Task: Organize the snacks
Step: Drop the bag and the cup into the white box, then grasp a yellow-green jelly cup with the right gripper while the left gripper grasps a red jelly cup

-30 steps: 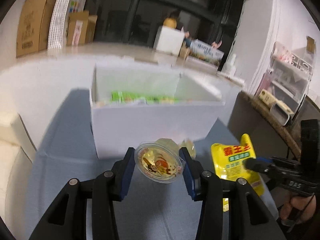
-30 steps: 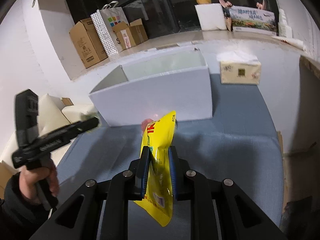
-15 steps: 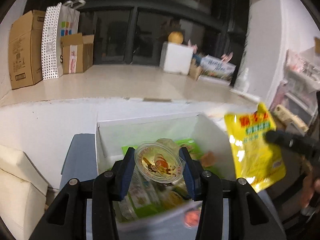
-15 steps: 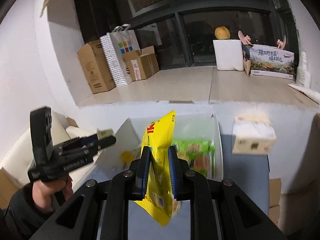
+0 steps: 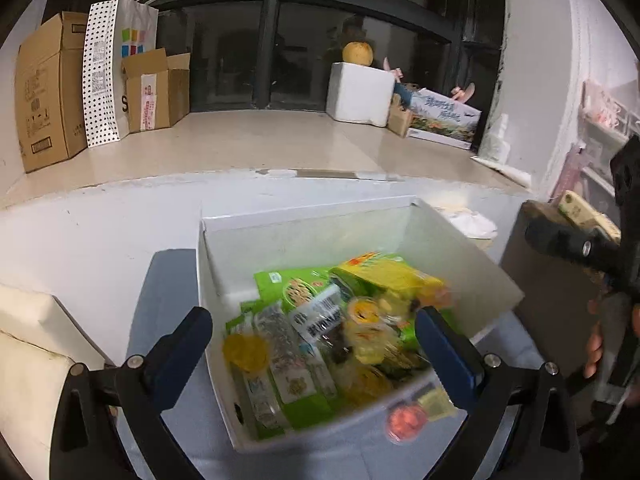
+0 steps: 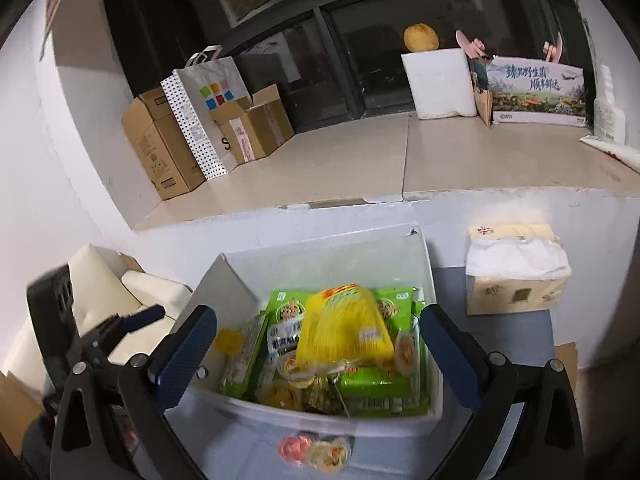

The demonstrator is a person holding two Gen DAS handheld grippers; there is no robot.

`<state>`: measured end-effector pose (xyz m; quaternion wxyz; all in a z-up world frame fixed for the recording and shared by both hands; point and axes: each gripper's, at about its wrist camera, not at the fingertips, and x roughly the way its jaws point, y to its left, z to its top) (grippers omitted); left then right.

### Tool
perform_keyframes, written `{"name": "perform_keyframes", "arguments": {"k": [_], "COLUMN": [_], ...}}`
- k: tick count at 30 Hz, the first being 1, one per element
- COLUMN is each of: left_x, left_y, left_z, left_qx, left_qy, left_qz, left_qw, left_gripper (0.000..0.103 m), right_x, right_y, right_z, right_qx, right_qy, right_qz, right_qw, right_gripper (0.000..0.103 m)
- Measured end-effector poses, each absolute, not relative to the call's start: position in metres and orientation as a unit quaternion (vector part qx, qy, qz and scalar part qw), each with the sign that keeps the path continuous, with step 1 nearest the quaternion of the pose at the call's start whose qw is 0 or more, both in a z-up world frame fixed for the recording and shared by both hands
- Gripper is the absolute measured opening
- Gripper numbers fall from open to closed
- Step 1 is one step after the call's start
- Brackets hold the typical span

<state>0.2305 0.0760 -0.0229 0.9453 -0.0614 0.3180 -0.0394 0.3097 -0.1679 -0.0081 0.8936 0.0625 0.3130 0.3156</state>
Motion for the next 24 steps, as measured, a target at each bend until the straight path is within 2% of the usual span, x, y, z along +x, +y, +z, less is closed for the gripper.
{"name": "perform_keyframes", "arguments": {"k": [6,11,14,21,22,24], "left_x": [0.165,0.106,0.083,0.075,0.075,0.076], "left_y": [0.064,0.040,0.031,0.026,0.026,0.027], "left_z": [-0.023,-0.058,-0.077,-0.094,-0.095,-0.096], "left_qx": [-0.059,-0.069,-0.087,-0.096,-0.099,-0.102], "left_qy": [0.291,0.309,0.321,0.343,0.344,0.346], "left_qz": [-0.067,-0.104,-0.109,-0.109,-0.109,-0.107], "left_qw": [0.953,0.943,0.937,0.928,0.927,0.927], "left_gripper": [0.103,0.103,0.103,0.103,0.103,0.103], "right_x": [0.247,0.212,0.215,0.250,0.258,0.269], "right_y": [-0.180,-0.183,-0.183,-0.179,-0.175,-0.169], "right_z": [-0.030,-0.081,-0.110,-0.140,-0.144,-0.152], "right_qx": [0.054,0.031,0.029,0.058,0.064,0.068], "right_qy": [0.302,0.345,0.380,0.416,0.420,0.431], "right_qz": [0.352,0.383,0.355,0.330,0.334,0.338], "right_qw": [0.884,0.857,0.853,0.846,0.842,0.834], "right_gripper": [0.103,0.103,0.103,0.103,0.101,0.087]}}
